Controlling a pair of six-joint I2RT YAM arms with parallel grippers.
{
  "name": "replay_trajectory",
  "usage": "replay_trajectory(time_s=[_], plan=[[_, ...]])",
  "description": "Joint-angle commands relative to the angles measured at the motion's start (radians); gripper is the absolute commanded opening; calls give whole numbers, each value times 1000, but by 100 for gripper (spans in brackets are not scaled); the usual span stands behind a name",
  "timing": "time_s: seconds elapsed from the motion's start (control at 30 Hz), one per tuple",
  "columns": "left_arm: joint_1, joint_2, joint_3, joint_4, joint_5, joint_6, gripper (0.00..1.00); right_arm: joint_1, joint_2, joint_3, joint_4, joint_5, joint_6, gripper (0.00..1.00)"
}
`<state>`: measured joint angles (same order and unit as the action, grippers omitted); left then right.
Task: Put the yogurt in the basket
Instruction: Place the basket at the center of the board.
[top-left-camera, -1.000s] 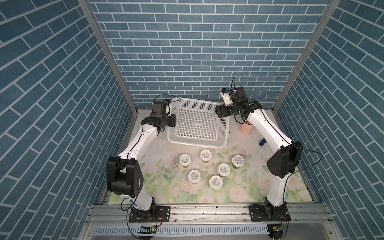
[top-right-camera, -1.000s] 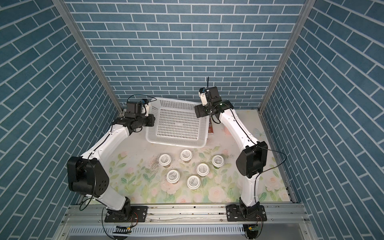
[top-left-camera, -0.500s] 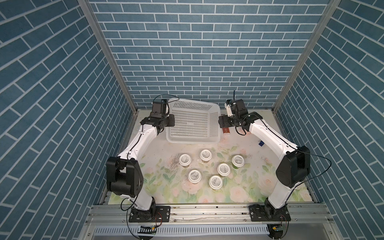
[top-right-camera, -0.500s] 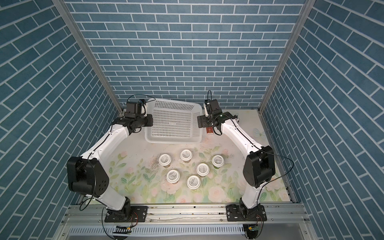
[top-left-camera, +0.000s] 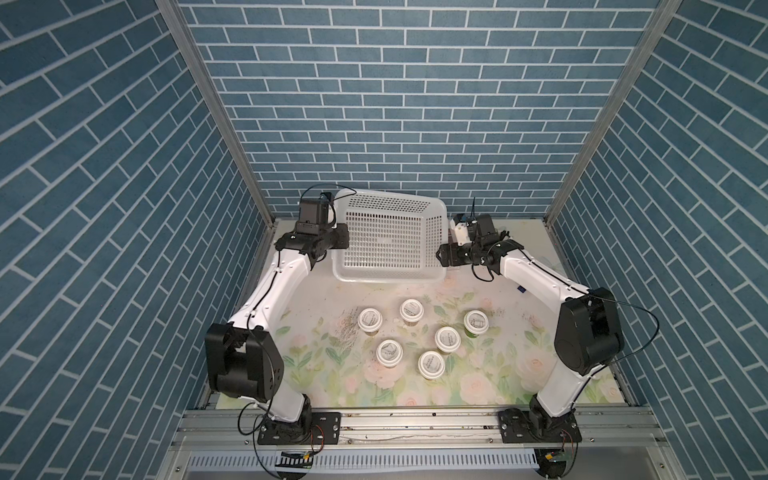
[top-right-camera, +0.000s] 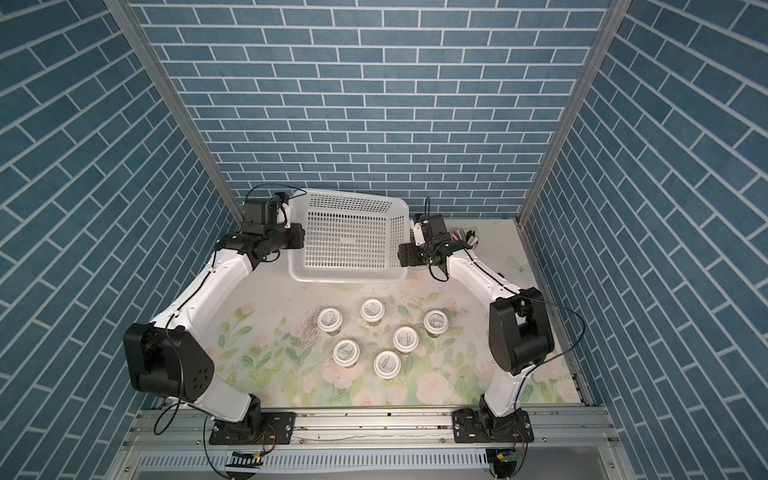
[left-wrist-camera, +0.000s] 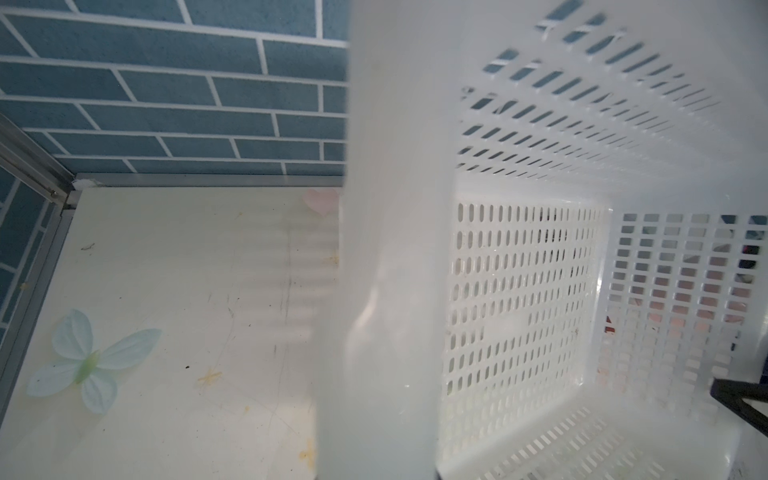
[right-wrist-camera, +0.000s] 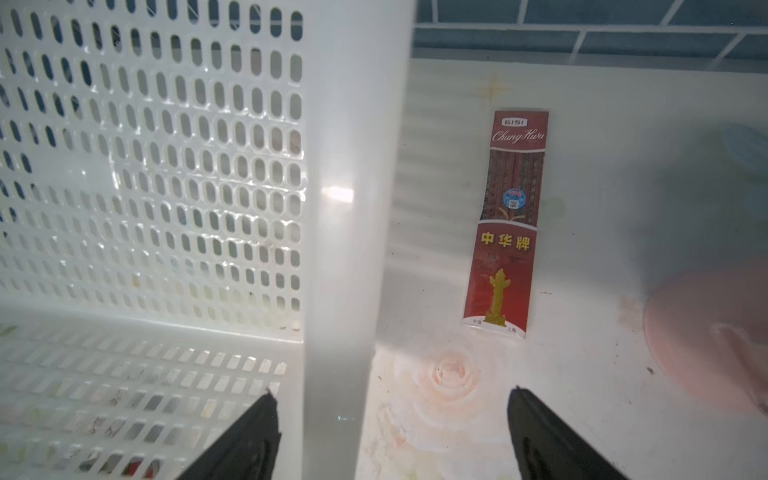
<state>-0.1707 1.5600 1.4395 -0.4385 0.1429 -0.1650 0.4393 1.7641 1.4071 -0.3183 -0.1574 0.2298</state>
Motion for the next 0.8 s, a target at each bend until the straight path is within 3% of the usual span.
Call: replay_trajectory(time_s=[0.0,0.33,0.43,0.77], plan=[[-1,-31,33,37,60,-18,0,-4,-8,19,70,-69,-27,83],[-2,-16,12,61,84,-33,0,0,42,11,117,-142,3,33],[-1,3,5,67,85,-44,0,3,52,16,109,-144,11,1],[-2,144,-2,40,58,-109,0,12,166,198,-96,-120,14,0]])
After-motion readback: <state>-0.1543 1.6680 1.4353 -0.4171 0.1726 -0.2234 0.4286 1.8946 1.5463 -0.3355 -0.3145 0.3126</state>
